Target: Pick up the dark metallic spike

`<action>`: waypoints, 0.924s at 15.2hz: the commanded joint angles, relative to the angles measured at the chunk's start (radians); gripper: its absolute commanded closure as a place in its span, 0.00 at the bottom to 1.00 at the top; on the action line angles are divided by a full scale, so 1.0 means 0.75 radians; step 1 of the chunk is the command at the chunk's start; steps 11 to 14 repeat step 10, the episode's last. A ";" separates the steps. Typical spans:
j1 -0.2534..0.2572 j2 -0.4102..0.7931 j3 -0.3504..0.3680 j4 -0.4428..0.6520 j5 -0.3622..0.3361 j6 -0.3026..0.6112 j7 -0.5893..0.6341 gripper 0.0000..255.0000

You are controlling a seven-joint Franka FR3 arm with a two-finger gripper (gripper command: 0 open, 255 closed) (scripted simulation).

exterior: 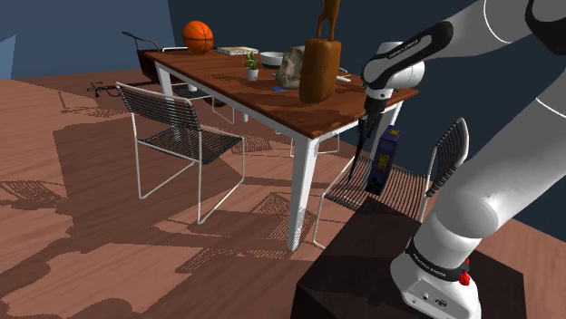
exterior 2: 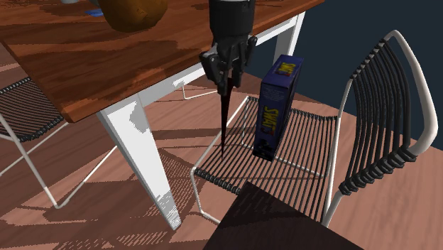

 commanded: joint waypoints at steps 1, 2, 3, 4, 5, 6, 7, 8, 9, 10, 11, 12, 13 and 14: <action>-0.002 -0.024 0.008 0.023 -0.008 -0.045 0.007 1.00; -0.003 -0.034 0.012 0.034 -0.011 -0.065 0.010 1.00; -0.004 -0.043 0.015 0.044 -0.014 -0.085 0.013 1.00; -0.005 -0.052 0.019 0.055 -0.017 -0.104 0.015 1.00; -0.005 -0.061 0.023 0.067 -0.019 -0.124 0.018 1.00; -0.006 -0.070 0.026 0.078 -0.021 -0.143 0.020 1.00; -0.006 -0.078 0.030 0.090 -0.023 -0.162 0.022 1.00; -0.007 -0.085 0.033 0.102 -0.024 -0.182 0.024 1.00; -0.007 -0.086 0.034 0.104 -0.024 -0.184 0.024 1.00; -0.007 -0.086 0.034 0.104 -0.024 -0.184 0.024 1.00; -0.007 -0.086 0.034 0.104 -0.024 -0.184 0.024 1.00; -0.007 -0.086 0.034 0.104 -0.024 -0.184 0.024 1.00; -0.007 -0.086 0.034 0.104 -0.024 -0.184 0.024 1.00; -0.007 -0.086 0.034 0.104 -0.024 -0.184 0.024 1.00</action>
